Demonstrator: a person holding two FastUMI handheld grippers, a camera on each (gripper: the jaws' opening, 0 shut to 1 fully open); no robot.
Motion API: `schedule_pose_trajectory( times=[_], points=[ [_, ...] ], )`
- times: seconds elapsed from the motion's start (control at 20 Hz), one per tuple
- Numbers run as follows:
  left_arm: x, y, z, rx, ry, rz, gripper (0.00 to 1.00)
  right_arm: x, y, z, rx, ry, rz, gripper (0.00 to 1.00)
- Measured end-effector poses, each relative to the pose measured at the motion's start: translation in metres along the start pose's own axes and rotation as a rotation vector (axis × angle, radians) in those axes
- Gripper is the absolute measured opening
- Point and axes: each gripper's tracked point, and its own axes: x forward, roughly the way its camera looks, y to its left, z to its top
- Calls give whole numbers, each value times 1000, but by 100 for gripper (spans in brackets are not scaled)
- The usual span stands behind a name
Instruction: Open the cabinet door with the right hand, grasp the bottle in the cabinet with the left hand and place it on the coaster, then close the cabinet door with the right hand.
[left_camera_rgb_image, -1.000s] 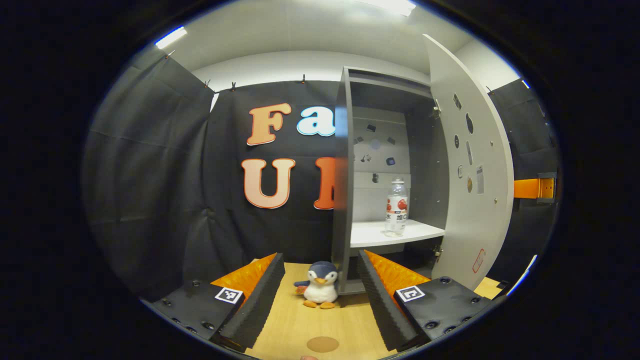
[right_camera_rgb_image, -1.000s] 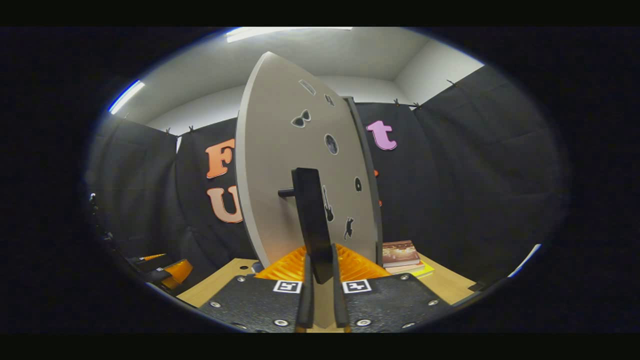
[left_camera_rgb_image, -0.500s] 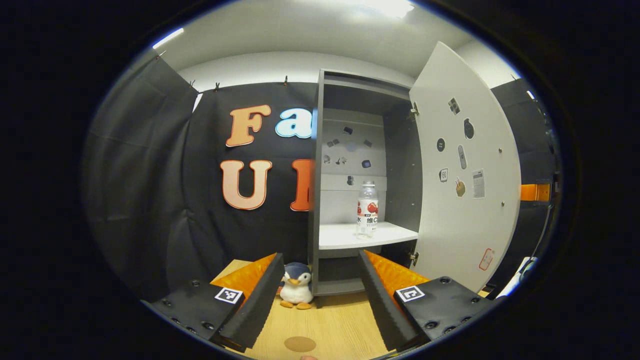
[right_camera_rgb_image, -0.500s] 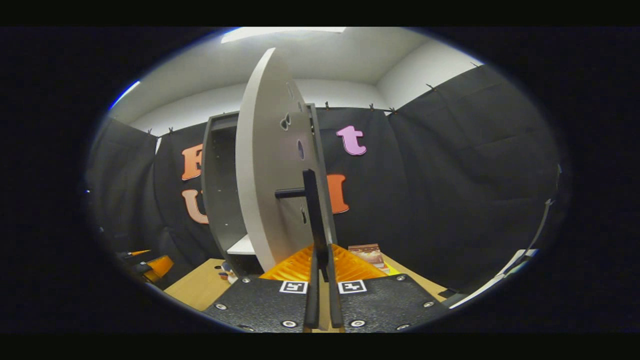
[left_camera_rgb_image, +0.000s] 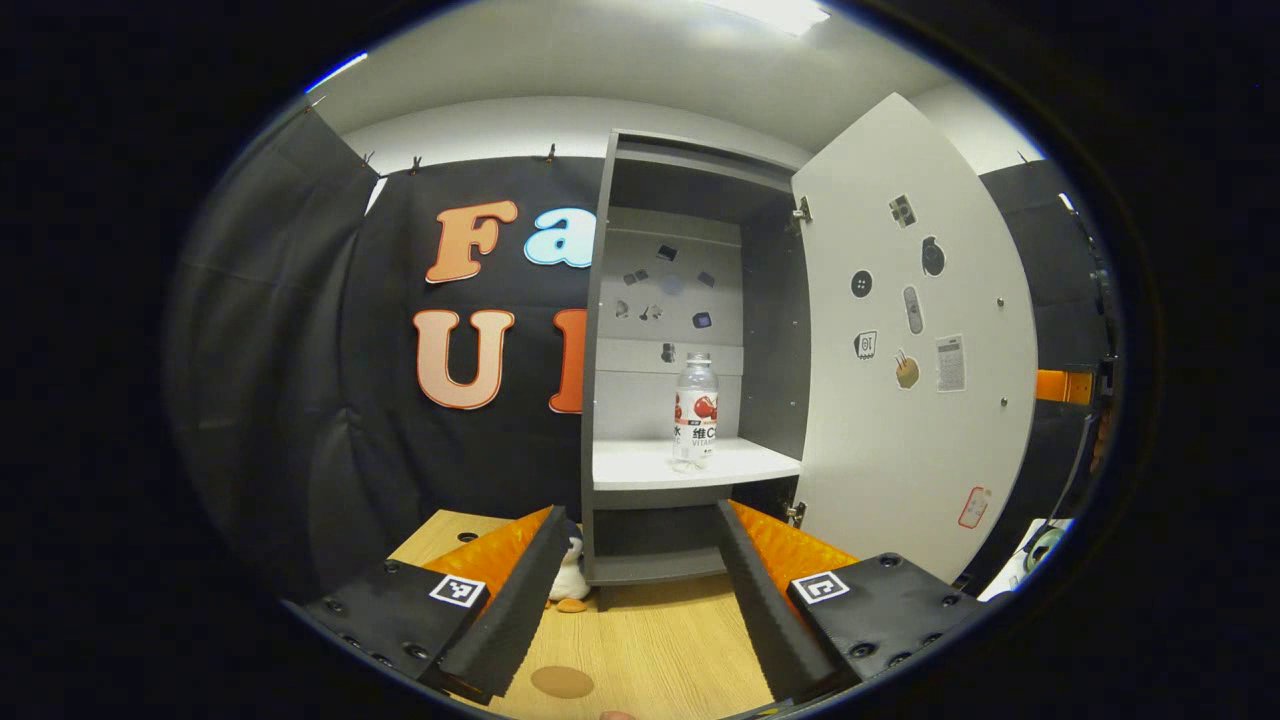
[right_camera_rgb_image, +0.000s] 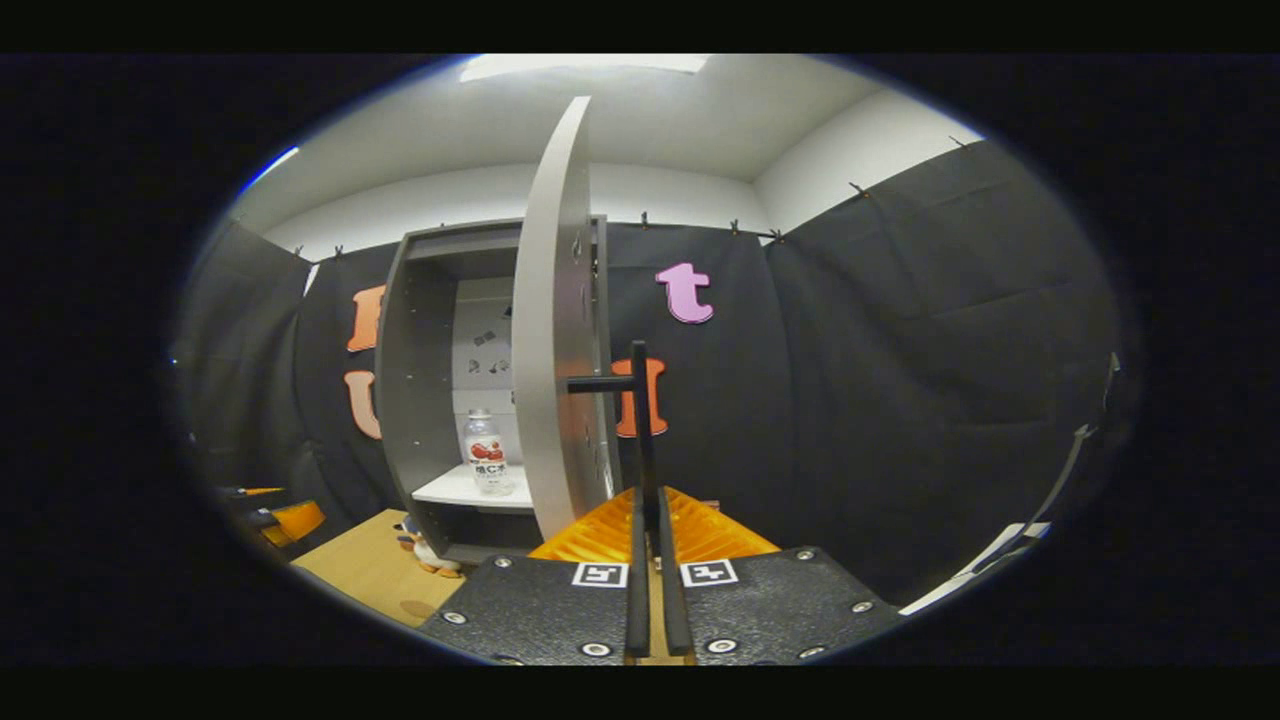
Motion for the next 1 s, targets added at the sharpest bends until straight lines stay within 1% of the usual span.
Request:
schedule_pose_trajectory(
  times=[0.05, 0.1, 0.15, 0.2, 0.25, 0.3, 0.35, 0.4, 0.45, 0.5, 0.6, 0.65, 0.7, 0.75, 0.9, 1.0],
  points=[
    [1, -4, 2, -1, -3, -5, 96, -3, -3, 1, -14, -7, -10, 6],
    [3, -8, 3, -2, -6, -11, 96, -4, -6, 1, -28, -7, -22, 0],
    [5, -12, 5, -3, -10, -20, 96, -8, -10, 2, -46, -5, -39, 2],
    [6, -16, 6, -1, -12, -30, 96, -12, -14, 2, -66, -3, -60, 6],
    [8, -19, 7, 0, -13, -36, 96, -21, -15, 3, -79, 1, -62, 16],
    [14, -23, 7, 0, -11, -46, 96, -30, -9, 7, -75, -2, -46, 22],
    [18, -26, 8, -4, -10, -54, 96, -38, 1, 8, -62, -7, -18, 25],
    [23, -28, 9, -9, -12, -61, 96, -45, 13, 9, -58, -8, 11, 33],
    [28, -30, 10, -13, -10, -70, 96, -50, 21, 9, -61, -5, 24, 36],
    [34, -34, 11, -17, -14, -80, 96, -46, 24, 4, -65, 5, 30, 45],
    [49, -40, 18, -14, -27, -102, 96, -43, 41, 0, -57, 9, 47, 53],
    [57, -42, 21, -7, -34, -114, 96, -40, 51, -3, -48, 13, 61, 55],
    [67, -45, 23, 1, -43, -128, 96, -36, 63, -7, -44, 15, 76, 60],
    [77, -48, 23, 8, -47, -141, 96, -33, 71, -8, -45, 10, 84, 62],
    [115, -56, 24, 19, -57, -180, 95, -15, 91, -11, -51, -6, 72, 77],
    [142, -57, 22, 14, -58, -192, 95, -1, 108, -12, -53, -22, 77, 83]
  ],
)
